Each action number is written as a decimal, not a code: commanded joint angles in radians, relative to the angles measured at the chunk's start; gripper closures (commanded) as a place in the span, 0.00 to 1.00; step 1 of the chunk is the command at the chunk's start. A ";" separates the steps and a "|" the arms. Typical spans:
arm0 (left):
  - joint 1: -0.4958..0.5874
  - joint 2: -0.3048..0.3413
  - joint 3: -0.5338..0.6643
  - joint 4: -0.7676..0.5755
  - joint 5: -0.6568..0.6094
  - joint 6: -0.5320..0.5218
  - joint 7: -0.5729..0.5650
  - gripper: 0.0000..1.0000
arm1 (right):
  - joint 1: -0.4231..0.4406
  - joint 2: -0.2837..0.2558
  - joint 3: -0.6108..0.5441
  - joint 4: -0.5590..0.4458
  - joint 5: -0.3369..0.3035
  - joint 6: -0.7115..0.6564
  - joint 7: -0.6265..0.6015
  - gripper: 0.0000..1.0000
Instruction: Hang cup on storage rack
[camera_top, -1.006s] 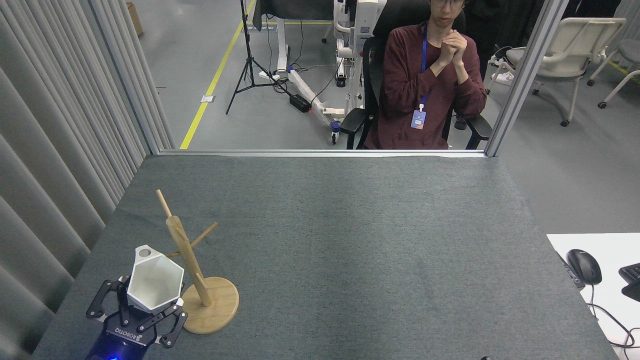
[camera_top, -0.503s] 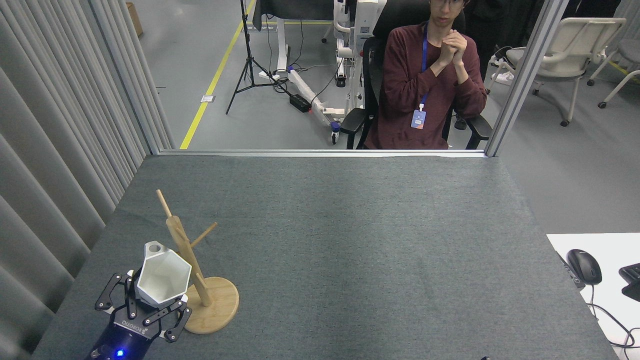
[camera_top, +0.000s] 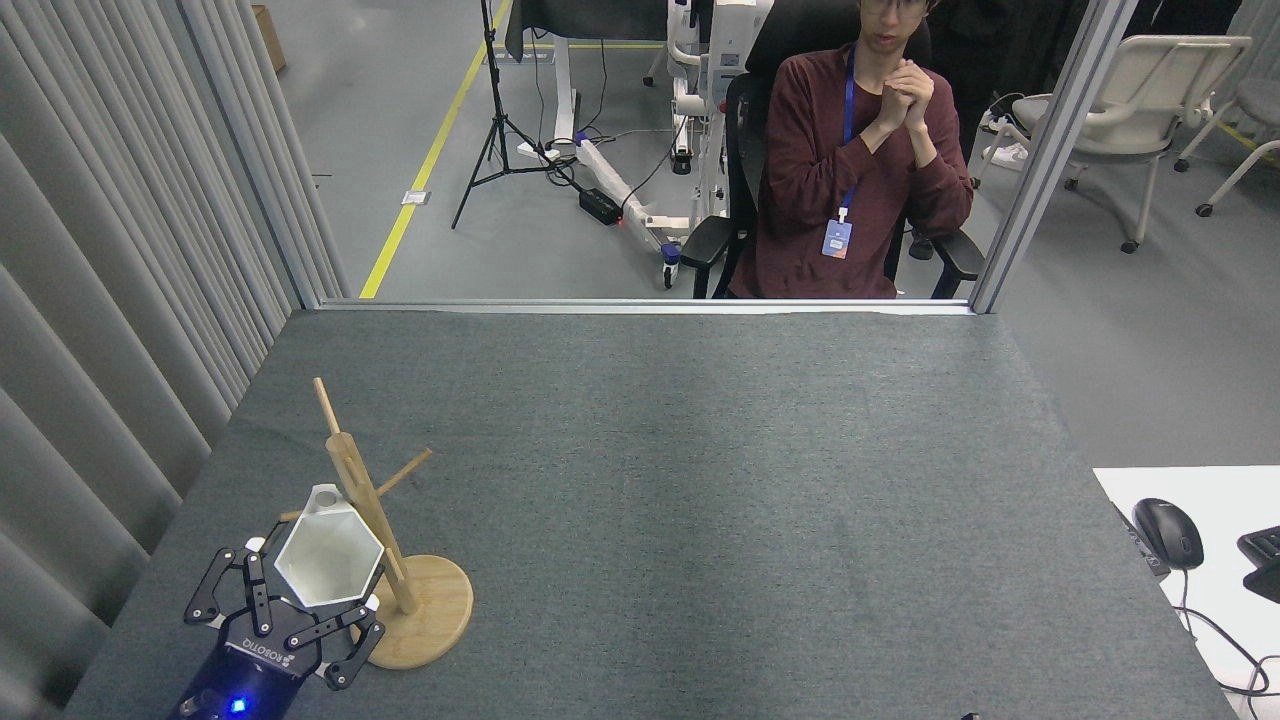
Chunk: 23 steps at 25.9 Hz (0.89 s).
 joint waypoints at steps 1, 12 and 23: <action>0.011 -0.002 0.000 -0.026 0.002 -0.004 0.002 0.01 | 0.000 0.000 0.000 0.000 0.001 0.000 -0.001 0.02; 0.077 -0.005 0.006 -0.077 0.010 -0.006 0.002 0.01 | 0.000 -0.002 0.000 0.000 -0.001 -0.001 -0.001 0.02; 0.095 -0.015 0.005 -0.061 0.010 -0.001 0.002 0.01 | -0.003 -0.003 -0.002 0.000 -0.001 -0.001 -0.003 0.02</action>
